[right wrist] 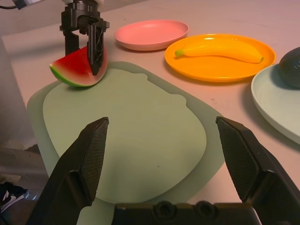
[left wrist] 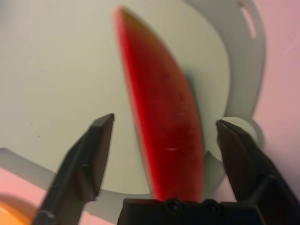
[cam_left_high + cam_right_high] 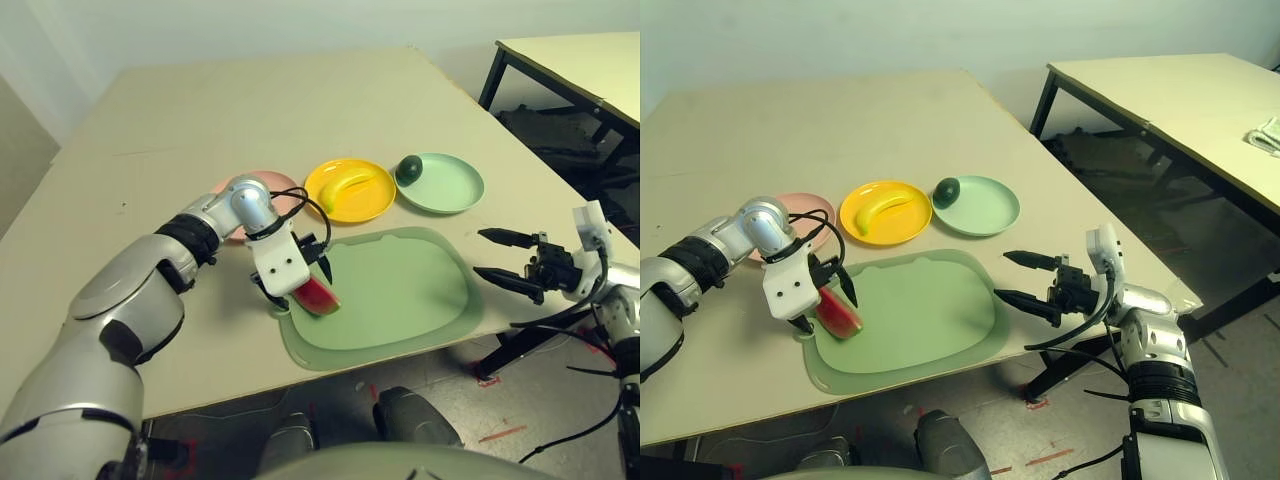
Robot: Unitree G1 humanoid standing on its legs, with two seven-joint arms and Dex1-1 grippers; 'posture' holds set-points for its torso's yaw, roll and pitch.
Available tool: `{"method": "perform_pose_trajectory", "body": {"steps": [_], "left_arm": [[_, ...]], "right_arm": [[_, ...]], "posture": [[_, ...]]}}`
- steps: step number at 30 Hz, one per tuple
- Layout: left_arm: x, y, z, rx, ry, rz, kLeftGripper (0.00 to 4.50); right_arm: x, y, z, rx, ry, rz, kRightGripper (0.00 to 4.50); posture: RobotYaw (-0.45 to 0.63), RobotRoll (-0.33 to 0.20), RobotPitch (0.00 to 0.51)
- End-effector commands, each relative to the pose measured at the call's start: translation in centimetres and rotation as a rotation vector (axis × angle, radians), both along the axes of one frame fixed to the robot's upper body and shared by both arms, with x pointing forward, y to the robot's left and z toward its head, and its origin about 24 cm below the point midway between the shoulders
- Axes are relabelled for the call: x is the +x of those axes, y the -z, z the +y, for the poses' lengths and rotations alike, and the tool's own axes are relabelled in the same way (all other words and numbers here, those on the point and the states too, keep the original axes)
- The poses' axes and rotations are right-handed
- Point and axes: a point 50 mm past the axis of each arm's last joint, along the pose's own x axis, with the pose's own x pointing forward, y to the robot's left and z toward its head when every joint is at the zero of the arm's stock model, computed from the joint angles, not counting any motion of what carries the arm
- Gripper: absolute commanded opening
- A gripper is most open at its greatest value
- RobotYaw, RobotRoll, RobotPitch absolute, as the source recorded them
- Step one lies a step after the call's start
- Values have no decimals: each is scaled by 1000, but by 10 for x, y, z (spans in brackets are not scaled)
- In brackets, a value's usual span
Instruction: Place the fruits into color-matched plates.
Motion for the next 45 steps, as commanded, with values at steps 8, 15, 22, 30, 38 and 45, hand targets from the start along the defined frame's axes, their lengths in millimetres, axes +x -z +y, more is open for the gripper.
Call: {"method": "perform_pose_trajectory", "body": {"steps": [8,15,22,30,38,45], "left_arm": [[2,10,11,43,-58,6,1605],[2,13,17,45,-78,4,1593],[15,-16,18,-1,-138,-58,1593],[21,-39,28,-18,-182,-108,1593],[22,-51,59,-8,-287,-185,1593],[41,-67,82,5,-557,-357,1593]], "right_arm": [[-2,-1,0,-11,11,2,4500],[-2,2,-1,-15,17,6,4500],[0,2,0,-8,24,3,4500],[1,2,4,18,44,-4,4500],[7,-3,9,104,160,-49,4500],[9,-7,17,141,220,-107,4500]], "posture": [[-292,0,0],[-289,0,0],[-284,0,0],[-280,0,0],[-273,0,0],[-265,0,0]]}}
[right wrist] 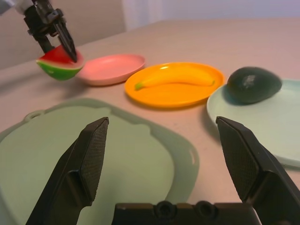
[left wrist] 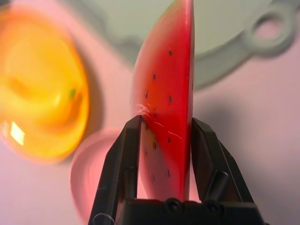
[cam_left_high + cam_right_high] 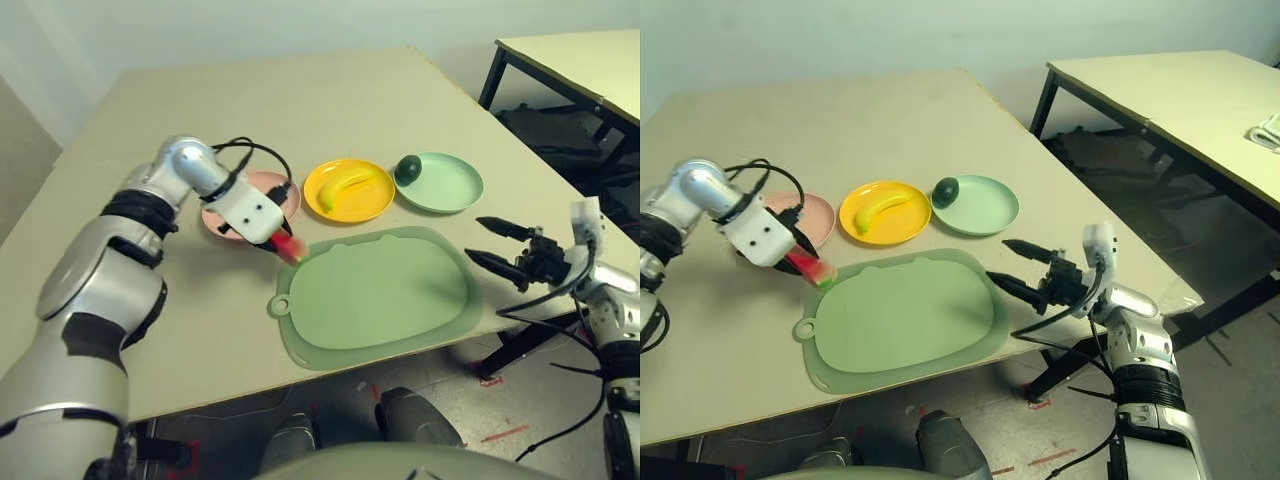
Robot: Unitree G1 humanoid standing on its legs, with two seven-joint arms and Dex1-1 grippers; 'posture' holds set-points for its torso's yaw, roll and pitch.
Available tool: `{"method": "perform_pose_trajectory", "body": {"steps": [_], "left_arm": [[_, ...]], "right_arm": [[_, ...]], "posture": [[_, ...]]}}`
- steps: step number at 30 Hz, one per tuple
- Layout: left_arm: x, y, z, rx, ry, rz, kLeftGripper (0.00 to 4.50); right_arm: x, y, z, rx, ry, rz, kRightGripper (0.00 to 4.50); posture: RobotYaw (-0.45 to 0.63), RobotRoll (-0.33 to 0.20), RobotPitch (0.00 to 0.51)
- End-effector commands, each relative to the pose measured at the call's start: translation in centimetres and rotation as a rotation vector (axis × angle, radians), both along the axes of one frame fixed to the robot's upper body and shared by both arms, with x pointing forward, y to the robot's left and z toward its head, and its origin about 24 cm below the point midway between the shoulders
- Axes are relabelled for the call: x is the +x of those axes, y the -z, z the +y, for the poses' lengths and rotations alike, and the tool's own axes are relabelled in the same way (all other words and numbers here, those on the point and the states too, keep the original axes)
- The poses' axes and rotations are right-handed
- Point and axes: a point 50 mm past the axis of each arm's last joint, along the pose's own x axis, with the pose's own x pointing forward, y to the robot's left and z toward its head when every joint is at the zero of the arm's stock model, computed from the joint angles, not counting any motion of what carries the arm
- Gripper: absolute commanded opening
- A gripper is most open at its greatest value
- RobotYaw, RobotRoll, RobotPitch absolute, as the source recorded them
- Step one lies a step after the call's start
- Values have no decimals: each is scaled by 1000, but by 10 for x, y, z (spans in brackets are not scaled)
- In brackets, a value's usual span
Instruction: Place the fruits into color-matched plates.
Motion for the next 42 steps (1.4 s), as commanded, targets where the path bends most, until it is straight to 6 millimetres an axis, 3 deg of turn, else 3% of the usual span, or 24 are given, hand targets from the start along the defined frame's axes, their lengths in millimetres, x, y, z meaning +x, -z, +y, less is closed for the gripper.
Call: {"method": "perform_pose_trajectory", "body": {"steps": [1,11,21,29,30,42], "left_arm": [[11,-2,10,25,-146,-88,1593],[22,15,29,80,-351,-203,1593],[26,36,43,173,-463,-289,1593],[24,41,43,151,-470,-272,4337],[23,41,44,149,-470,-272,4490],[21,24,48,70,-460,-274,4490]], "right_arm": [[-2,-4,8,-9,1,-55,4500],[-10,-2,31,-54,-51,-81,4500],[-17,1,33,-40,-32,-46,4500],[-21,5,26,-50,1,-25,4500],[-21,5,25,-51,4,-24,4500],[-13,9,19,-35,54,-21,4500]], "posture": [[-266,0,0],[-282,0,0],[-304,0,0],[-302,0,0],[-302,0,0],[-256,0,0]]}}
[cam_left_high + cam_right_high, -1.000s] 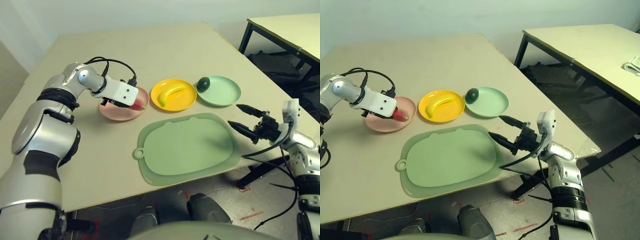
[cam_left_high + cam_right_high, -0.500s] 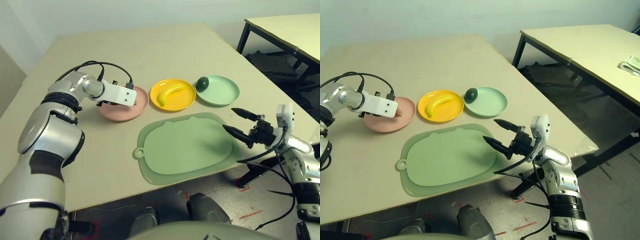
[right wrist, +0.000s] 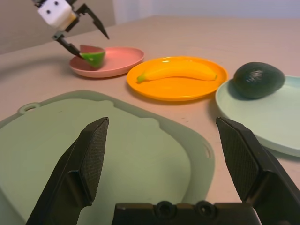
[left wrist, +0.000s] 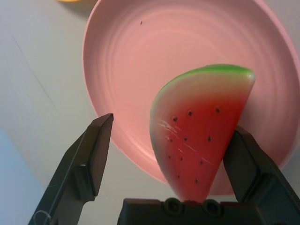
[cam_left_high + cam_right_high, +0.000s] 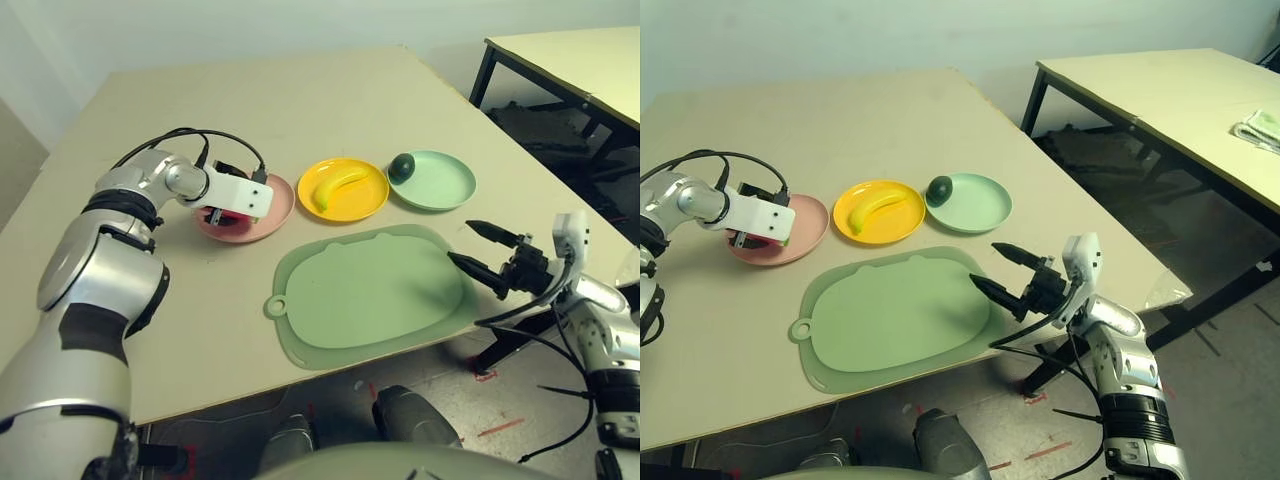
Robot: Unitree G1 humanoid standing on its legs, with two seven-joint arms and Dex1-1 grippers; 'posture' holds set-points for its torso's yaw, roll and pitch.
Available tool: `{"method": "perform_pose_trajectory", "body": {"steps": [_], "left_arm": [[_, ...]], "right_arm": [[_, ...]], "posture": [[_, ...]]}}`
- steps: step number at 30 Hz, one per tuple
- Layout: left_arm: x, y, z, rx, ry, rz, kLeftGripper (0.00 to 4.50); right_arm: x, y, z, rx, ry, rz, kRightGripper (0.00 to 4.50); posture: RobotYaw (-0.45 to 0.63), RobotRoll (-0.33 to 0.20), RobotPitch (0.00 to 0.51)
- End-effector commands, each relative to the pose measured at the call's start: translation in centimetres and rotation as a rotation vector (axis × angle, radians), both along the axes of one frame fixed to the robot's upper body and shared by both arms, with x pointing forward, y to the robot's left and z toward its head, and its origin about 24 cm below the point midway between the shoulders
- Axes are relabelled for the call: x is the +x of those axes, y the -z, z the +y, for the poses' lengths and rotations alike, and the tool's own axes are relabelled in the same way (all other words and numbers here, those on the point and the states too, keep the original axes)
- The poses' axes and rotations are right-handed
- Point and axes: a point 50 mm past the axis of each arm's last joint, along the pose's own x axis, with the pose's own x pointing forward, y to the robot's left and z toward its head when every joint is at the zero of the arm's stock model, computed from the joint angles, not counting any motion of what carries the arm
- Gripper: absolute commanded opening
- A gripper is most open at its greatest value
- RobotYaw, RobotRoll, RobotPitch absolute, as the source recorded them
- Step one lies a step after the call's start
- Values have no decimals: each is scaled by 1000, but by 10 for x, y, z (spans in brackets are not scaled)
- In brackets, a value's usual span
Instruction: Place the fruits into color-matched plates.
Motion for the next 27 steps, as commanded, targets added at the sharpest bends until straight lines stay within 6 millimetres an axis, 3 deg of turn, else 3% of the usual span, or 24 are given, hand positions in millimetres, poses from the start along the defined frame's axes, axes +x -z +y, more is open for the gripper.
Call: {"method": "perform_pose_trajectory", "body": {"steps": [1,14,23,27], "left_arm": [[-2,-7,3,-37,5,-2,4490],[-7,-14,4,-168,8,36,4490],[-6,-12,-9,-434,-2,71,4490],[0,-26,-8,-645,-70,-11,4490]], "right_arm": [[2,0,-4,3,18,-4,4500],[4,6,-3,15,9,8,4500],[-1,10,-10,7,43,11,4500],[1,4,-29,12,158,-14,4500]], "posture": [[-253,0,0],[-245,0,0],[-260,0,0],[-271,0,0]]}}
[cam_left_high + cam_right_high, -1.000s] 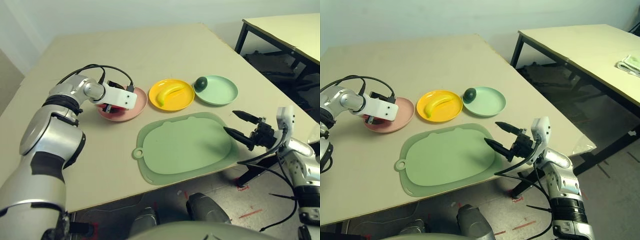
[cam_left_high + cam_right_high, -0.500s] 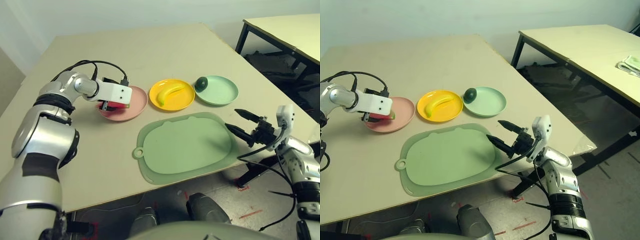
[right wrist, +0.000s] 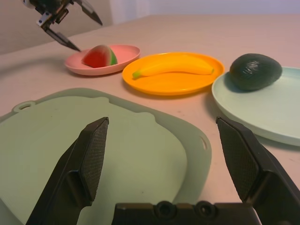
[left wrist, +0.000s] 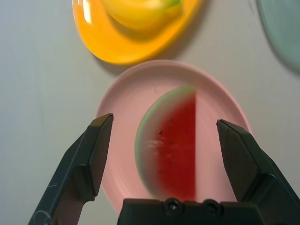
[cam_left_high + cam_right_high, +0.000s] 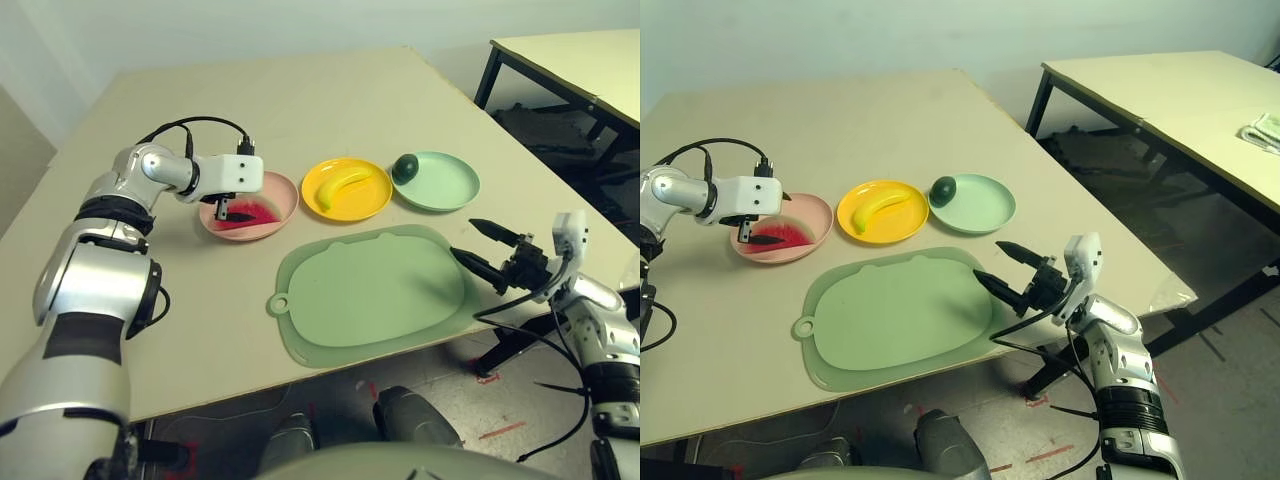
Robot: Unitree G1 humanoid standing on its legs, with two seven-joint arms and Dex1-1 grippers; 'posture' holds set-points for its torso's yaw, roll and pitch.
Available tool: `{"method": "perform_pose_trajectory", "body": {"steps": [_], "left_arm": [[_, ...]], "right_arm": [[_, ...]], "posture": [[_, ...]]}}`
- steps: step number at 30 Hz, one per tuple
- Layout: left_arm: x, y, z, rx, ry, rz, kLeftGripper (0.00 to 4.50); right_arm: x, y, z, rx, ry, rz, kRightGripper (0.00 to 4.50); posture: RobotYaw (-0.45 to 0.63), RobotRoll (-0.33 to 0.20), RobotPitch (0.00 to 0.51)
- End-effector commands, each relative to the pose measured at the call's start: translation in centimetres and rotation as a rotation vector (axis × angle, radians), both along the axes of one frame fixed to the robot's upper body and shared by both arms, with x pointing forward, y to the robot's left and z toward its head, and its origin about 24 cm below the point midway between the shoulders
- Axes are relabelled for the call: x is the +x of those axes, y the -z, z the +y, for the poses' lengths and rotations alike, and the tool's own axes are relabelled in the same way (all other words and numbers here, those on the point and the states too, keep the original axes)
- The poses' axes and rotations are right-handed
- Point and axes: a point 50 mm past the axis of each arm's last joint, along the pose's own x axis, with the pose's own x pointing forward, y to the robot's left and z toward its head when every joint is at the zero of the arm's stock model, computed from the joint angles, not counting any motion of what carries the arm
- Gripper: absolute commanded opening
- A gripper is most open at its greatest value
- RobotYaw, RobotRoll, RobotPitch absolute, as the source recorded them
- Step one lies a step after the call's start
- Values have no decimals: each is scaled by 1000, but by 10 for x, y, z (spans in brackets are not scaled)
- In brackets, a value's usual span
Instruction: Place the fruits into color-matched plates.
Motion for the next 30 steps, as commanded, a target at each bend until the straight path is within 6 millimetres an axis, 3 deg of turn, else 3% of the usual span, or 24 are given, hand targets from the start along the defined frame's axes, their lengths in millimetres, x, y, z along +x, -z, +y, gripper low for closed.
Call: {"method": "perform_pose_trajectory", "body": {"steps": [1,6,13,23,30], "left_arm": [[3,-12,6,-216,-105,-60,4490],[1,-21,32,-585,-321,-157,4490],[-33,9,74,-980,-625,-295,4490],[-122,53,80,-1122,-953,-390,4490],[-144,71,71,-1112,-1040,-371,4490]], "right_arm": [[1,-8,-23,4,143,-40,4500],[3,-16,-47,-9,363,-135,4500],[6,-4,-69,-81,544,-146,4500],[23,10,-67,-130,530,-39,4500],[20,18,-73,-132,589,-21,4500]], "posture": [[-271,0,0],[-264,0,0],[-201,0,28],[-109,0,62],[-64,0,77]]}}
